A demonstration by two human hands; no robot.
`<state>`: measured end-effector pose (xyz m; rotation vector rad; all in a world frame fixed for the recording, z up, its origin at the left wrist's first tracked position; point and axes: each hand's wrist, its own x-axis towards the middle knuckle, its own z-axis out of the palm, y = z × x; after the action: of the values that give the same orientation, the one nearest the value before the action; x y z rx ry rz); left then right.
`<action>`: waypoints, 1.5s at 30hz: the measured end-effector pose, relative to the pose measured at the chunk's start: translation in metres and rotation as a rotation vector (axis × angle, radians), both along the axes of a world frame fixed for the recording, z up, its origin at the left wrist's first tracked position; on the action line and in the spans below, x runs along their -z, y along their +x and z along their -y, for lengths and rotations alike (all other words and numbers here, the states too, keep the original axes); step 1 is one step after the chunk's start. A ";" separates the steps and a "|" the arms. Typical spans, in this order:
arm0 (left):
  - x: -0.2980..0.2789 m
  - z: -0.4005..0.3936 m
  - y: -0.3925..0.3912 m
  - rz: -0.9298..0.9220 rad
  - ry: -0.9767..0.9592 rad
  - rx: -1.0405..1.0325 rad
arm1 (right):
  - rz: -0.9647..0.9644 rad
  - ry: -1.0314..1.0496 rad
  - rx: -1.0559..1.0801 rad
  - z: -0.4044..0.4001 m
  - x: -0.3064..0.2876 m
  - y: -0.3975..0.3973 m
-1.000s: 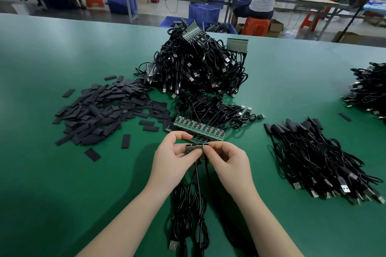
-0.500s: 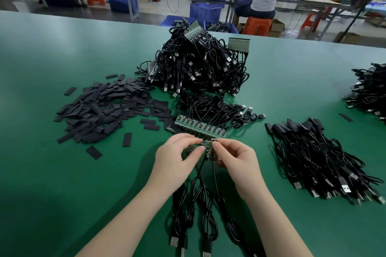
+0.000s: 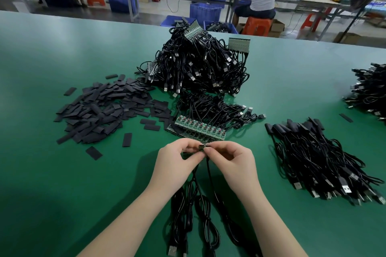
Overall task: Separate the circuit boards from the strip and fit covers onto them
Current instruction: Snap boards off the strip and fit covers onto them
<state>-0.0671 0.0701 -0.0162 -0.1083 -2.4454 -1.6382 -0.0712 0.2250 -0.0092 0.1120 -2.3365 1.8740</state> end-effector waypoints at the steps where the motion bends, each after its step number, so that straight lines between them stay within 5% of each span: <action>1: 0.001 0.000 0.000 0.008 0.003 -0.001 | 0.002 -0.005 -0.007 0.000 0.000 0.001; 24: 0.008 -0.006 0.001 0.097 0.048 -0.070 | 0.030 0.076 0.056 0.003 0.001 0.001; 45: 0.007 -0.010 0.001 0.075 0.033 -0.070 | -0.156 0.246 0.145 0.015 0.009 0.006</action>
<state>-0.0659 0.0796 -0.0228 0.0449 -2.4455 -1.6812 -0.0655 0.2100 -0.0181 0.1073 -2.3860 1.4531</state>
